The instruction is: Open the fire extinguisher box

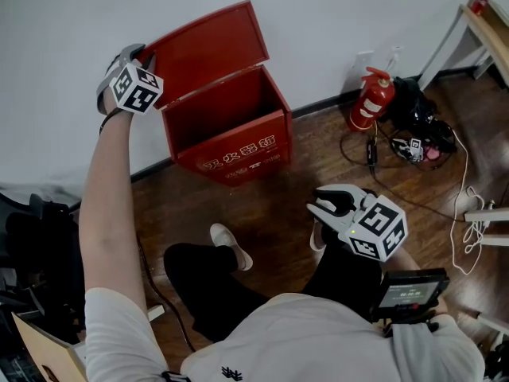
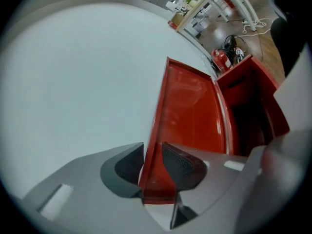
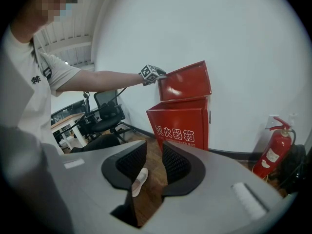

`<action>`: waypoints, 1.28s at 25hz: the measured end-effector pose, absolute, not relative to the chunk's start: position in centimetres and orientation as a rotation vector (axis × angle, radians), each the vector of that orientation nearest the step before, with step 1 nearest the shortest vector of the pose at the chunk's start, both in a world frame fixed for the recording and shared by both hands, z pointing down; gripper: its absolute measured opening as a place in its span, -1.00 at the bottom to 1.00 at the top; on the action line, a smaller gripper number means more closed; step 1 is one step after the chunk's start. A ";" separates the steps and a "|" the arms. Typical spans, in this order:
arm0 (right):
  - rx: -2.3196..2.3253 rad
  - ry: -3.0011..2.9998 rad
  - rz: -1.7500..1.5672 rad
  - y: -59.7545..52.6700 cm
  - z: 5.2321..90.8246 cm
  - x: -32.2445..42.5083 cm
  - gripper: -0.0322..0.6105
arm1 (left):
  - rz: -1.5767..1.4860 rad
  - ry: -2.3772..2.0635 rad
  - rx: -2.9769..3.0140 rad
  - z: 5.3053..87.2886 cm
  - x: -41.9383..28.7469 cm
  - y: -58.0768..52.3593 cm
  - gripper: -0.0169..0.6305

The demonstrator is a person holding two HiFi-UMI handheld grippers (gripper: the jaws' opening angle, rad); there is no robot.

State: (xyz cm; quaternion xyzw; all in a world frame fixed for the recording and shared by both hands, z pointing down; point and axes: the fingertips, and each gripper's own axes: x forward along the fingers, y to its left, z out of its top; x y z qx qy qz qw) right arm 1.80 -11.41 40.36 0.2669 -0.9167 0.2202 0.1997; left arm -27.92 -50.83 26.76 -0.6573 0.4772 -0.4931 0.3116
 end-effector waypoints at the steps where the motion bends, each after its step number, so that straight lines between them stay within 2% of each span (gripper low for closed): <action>1: 0.744 -2.565 0.613 -11.2 40.3 1.8 -0.58 | -1.283 1.267 -1.743 26.5 -27.9 -50.3 -0.58; 6: 0.741 -2.577 0.589 -10.3 39.4 1.5 -0.58 | -1.199 1.267 -1.830 25.1 -27.3 -46.1 -0.64; 9: 0.746 -2.601 0.553 -9.6 37.8 0.6 -0.58 | -1.064 1.284 -1.919 22.2 -26.9 -41.7 -0.73; 12: 0.741 -2.613 0.520 -9.5 36.6 -0.1 -0.58 | -0.943 1.272 -2.032 20.7 -25.6 -36.5 -0.73; 24: 0.785 -2.651 0.461 -9.6 33.0 -0.4 -0.58 | -0.614 1.263 -2.391 21.6 -20.4 -15.3 -0.74; 32: 0.768 -2.694 0.384 -8.0 30.9 -0.4 -0.58 | -0.464 1.172 -2.694 24.6 -15.9 -6.0 -0.74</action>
